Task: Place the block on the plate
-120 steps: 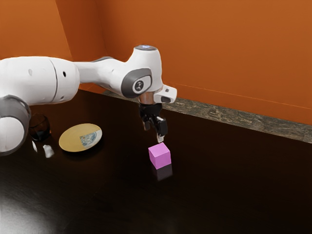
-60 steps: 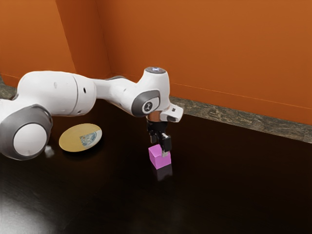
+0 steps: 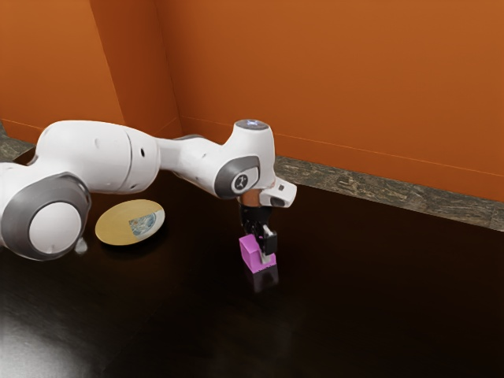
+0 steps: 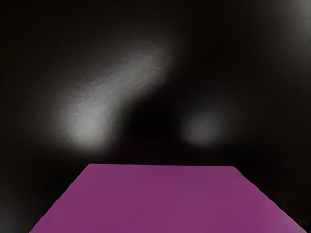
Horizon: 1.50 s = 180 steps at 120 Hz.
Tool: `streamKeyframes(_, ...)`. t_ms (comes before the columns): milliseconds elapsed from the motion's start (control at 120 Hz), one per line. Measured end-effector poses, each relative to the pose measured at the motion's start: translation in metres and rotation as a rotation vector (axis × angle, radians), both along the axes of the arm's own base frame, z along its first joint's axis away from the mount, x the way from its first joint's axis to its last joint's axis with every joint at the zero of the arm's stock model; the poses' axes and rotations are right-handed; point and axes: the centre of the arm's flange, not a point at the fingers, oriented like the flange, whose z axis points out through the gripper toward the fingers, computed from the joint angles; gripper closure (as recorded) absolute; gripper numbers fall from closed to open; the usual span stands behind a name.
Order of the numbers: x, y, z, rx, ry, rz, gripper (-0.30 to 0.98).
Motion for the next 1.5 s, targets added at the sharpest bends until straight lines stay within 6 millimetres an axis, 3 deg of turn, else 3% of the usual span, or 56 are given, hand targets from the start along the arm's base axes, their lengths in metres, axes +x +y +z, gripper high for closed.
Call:
streamKeyframes(58,0.0,-0.001,0.001,0.002,-0.003,-0.002,0.31)
streamKeyframes(183,-0.002,-0.005,0.012,0.005,-0.016,-0.013,0.29)
streamKeyframes(350,-0.016,0.004,0.061,0.005,-0.053,-0.002,0.29)
streamKeyframes(450,-0.027,0.039,0.089,0.008,-0.066,0.048,0.29)
streamKeyframes(567,-0.037,0.084,0.106,0.013,-0.07,0.114,0.29)
streamKeyframes(742,-0.045,0.174,0.132,0.025,-0.069,0.25,0.29)
streamKeyframes(975,-0.057,0.272,0.135,0.044,-0.04,0.396,0.29)
streamKeyframes(1125,-0.049,0.323,0.125,0.065,-0.035,0.467,0.29)
streamKeyframes(1233,-0.034,0.344,0.106,0.068,-0.029,0.492,0.29)
streamKeyframes(1325,-0.035,0.365,0.08,0.067,0.004,0.52,0.29)
streamKeyframes(1408,-0.036,0.371,0.059,0.064,0.032,0.526,0.29)
streamKeyframes(1500,-0.036,0.373,0.051,0.063,0.042,0.527,0.24)
